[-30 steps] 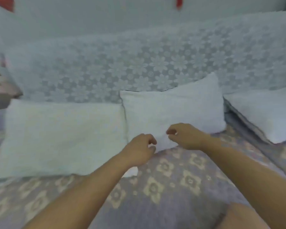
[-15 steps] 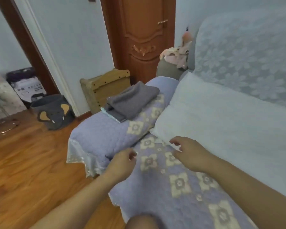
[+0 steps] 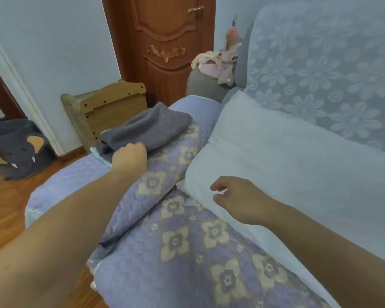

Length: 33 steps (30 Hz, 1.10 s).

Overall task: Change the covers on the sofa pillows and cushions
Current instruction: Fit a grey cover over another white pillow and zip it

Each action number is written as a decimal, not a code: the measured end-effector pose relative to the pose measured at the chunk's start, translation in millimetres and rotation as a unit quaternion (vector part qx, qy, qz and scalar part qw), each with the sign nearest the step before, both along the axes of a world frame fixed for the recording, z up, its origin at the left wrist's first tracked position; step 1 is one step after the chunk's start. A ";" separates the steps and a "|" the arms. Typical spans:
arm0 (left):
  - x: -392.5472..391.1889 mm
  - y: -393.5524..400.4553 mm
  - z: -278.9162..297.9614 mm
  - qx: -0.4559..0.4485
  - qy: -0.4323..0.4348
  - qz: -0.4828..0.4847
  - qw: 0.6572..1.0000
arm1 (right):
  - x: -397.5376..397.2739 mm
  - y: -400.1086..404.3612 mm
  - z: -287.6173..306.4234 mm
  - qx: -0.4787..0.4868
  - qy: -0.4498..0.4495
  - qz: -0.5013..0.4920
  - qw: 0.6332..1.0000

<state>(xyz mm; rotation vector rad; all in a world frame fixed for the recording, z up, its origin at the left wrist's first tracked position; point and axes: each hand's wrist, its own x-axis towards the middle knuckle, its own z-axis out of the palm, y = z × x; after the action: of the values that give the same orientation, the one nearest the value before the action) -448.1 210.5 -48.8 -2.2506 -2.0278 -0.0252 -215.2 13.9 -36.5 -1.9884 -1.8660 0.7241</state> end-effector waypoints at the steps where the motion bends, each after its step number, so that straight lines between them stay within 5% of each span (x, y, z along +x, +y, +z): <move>1: 3.8 -3.0 14.7 0.009 -0.027 0.021 0.999 | 3.9 -5.7 0.9 -0.001 -0.001 -0.004 1.000; 5: 38.5 -39.7 97.4 0.192 -0.110 -0.057 0.974 | 18.6 -35.8 21.8 0.022 0.035 -0.055 0.998; 8: 81.9 -104.6 168.0 0.205 -0.269 -0.172 0.925 | 31.3 -73.0 60.4 0.128 0.132 -0.095 0.978; 12: 141.2 -216.1 223.9 0.055 -0.492 -0.263 0.828 | 47.1 -178.0 114.2 0.197 0.293 -0.020 0.935; 16: 193.3 -343.4 199.4 -0.185 -0.731 -0.240 0.612 | 67.5 -301.7 112.9 0.249 0.283 -0.033 0.926; 19: 221.6 -428.4 150.4 -0.411 -0.727 -0.241 0.495 | 91.7 -370.1 87.5 0.306 0.283 -0.225 0.881; 22: 244.4 -493.8 90.1 -0.556 -0.639 -0.344 0.405 | 123.9 -430.2 56.9 0.279 0.338 -0.403 0.803; 23: 252.0 -509.7 71.3 -0.567 -0.614 -0.367 0.408 | 134.6 -448.1 47.2 0.258 0.392 -0.440 0.766; 27: 281.8 -548.6 31.8 -0.510 -0.559 -0.319 0.571 | 151.6 -499.0 16.0 0.152 0.595 -0.417 0.670; 30: 297.9 -561.8 12.7 -0.512 -0.551 -0.264 0.604 | 143.8 -519.1 -12.3 0.168 0.725 -0.330 0.581; 31: 299.3 -562.9 9.0 -0.514 -0.561 -0.239 0.603 | 143.4 -525.5 -23.1 0.178 0.726 -0.315 0.585; 33: 295.7 -559.0 4.6 -0.529 -0.584 -0.195 0.584 | 143.3 -533.9 -39.8 0.188 0.624 -0.373 0.660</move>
<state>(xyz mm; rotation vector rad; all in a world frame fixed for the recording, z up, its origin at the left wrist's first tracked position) -152.4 -348.4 -44.2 -4.3182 -2.0778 -0.6983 -71.9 -520.0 -76.3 -1.1294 -0.2631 0.9200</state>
